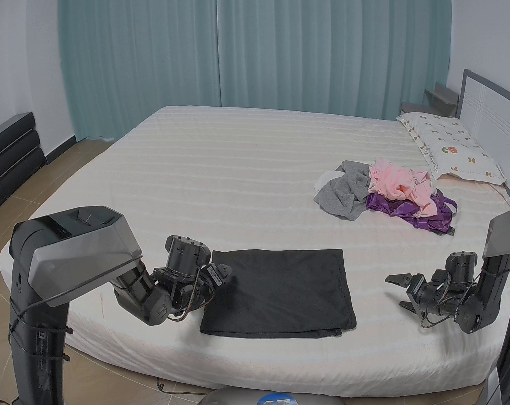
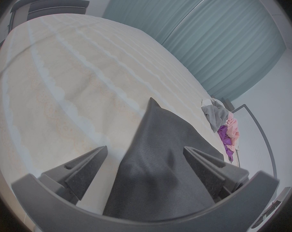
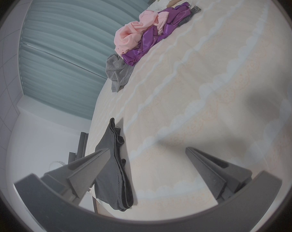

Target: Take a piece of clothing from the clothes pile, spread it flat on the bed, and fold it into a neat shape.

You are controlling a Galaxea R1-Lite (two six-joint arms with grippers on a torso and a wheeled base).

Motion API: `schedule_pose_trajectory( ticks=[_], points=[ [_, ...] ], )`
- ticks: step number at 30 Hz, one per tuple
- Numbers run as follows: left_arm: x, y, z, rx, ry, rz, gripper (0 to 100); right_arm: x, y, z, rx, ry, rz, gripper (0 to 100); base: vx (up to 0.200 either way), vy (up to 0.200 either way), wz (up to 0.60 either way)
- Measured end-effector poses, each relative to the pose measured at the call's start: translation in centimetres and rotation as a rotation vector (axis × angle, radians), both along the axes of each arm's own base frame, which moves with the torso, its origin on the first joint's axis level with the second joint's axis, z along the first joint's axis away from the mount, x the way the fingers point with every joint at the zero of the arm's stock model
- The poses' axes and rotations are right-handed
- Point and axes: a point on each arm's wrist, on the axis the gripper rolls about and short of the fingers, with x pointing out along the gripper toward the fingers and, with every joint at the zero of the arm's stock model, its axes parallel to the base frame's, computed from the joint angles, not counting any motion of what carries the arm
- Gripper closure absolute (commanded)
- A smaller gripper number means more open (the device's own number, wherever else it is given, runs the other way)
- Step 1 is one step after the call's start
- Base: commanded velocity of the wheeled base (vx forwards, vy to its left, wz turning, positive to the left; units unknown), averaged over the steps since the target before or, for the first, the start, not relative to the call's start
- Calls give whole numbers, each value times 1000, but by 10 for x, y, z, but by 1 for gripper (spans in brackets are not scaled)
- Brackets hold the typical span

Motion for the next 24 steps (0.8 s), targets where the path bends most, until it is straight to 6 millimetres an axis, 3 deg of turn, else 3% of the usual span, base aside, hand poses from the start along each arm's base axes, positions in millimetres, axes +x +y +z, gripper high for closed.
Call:
schedule_pose_trajectory(
  ticks=[12,13,24],
  points=[
    [8,-5,-3,-17,-8,-15,0,0,1,-1,-2,-36,4,0,0,0,0],
    [8,-5,-4,-22,-4,-23,100,0,1,-2,-2,-31,4,0,0,0,0],
    [8,-4,-7,-30,9,-35,100,-2,2,-6,-3,-18,6,0,0,0,0]
  ],
)
